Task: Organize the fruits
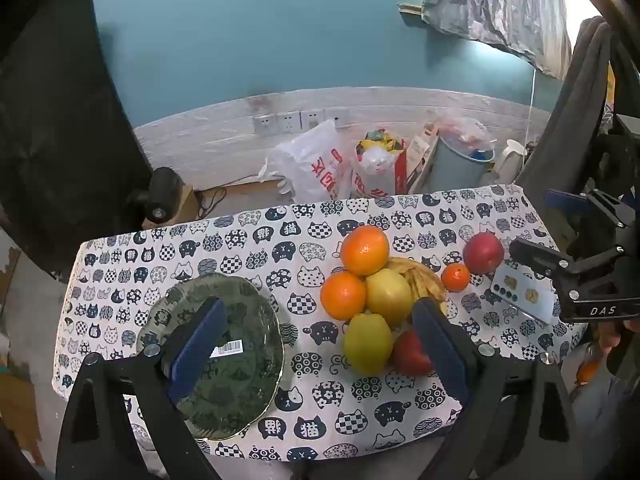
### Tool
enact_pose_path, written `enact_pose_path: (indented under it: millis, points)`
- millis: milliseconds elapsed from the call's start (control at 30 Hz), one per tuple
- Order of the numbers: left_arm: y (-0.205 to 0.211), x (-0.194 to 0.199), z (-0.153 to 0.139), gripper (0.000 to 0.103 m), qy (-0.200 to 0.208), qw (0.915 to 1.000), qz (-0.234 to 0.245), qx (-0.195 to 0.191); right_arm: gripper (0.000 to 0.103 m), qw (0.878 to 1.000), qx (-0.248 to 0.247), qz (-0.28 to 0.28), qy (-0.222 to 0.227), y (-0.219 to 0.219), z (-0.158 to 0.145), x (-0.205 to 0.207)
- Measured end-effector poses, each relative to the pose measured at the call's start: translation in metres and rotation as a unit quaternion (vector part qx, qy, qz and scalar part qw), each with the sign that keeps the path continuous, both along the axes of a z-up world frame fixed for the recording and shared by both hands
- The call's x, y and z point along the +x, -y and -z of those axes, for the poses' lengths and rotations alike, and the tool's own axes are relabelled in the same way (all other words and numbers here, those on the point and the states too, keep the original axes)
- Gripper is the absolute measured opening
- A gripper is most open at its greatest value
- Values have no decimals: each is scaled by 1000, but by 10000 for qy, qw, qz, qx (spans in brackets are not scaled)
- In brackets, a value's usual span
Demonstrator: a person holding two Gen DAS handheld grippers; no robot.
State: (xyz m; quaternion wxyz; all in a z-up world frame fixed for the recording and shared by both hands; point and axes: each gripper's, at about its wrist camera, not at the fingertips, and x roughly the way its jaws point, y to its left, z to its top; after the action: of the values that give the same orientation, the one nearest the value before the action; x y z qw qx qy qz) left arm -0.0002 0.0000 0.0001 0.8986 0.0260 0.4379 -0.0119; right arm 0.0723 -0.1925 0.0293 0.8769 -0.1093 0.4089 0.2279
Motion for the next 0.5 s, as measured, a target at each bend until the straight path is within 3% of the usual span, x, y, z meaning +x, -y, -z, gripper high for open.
enact_pose_path:
  millis: [500]
  points:
    - [12, 2, -3, 95, 21, 9999, -21, 163, 96, 10000, 4, -23, -40, -1, 0, -2]
